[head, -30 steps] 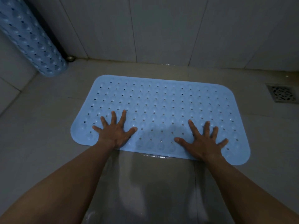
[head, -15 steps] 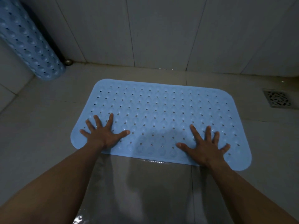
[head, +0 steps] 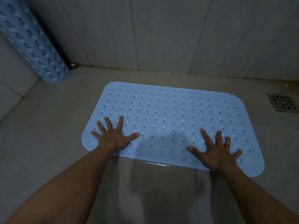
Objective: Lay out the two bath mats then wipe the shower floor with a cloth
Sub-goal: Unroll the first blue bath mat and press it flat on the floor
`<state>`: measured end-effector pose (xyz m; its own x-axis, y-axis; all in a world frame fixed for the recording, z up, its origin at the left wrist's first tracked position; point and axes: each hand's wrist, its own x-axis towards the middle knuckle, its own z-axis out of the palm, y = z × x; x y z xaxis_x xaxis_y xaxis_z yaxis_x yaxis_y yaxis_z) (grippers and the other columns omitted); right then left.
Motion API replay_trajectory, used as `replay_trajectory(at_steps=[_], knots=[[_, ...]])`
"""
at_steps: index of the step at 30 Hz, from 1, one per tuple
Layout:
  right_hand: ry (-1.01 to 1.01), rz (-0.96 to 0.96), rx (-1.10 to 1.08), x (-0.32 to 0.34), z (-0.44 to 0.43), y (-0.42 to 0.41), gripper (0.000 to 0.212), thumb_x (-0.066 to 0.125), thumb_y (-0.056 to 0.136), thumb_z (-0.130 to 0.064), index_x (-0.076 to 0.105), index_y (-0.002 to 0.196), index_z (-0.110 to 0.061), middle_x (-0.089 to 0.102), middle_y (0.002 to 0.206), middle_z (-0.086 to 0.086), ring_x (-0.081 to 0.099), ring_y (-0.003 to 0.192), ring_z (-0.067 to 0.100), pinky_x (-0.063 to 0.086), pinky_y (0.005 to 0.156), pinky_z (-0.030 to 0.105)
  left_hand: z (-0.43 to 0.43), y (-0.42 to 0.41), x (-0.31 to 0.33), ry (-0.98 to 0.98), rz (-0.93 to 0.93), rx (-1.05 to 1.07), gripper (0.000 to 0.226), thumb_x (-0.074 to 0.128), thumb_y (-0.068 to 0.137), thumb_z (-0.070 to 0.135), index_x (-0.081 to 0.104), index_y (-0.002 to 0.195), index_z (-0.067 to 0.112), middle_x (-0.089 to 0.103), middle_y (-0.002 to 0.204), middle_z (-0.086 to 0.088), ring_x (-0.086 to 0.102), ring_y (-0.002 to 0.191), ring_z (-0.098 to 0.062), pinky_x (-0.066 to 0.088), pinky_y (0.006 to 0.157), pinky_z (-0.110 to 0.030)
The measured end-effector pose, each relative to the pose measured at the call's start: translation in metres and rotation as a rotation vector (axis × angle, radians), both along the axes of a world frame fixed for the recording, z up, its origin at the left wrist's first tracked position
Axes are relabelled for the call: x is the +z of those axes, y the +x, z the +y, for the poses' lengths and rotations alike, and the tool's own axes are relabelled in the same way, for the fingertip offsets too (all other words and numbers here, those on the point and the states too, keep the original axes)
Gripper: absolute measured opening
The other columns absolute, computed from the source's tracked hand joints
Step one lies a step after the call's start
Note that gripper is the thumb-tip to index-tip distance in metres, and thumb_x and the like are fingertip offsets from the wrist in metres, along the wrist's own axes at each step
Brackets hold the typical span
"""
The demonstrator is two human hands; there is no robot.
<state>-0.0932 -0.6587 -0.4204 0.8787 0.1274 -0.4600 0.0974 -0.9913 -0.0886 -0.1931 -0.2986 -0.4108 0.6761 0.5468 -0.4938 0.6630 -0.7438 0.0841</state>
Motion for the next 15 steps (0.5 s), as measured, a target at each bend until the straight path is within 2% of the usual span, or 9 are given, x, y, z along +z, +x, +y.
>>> replay_trajectory(at_steps=[15], knots=[[-0.037,0.012,0.004,0.002,-0.018,0.006,0.105,0.013,0.055,-0.105,-0.028,0.141,-0.060,-0.028,0.163,0.001,-0.018,0.150,0.036,-0.004,0.113,0.074,-0.021,0.003,0.002,0.000,-0.008,0.009,0.121,0.017,0.054,0.106,-0.025,0.151,0.047,-0.035,0.160,-0.012,-0.031,0.145,-0.045,-0.012,0.111,-0.073]])
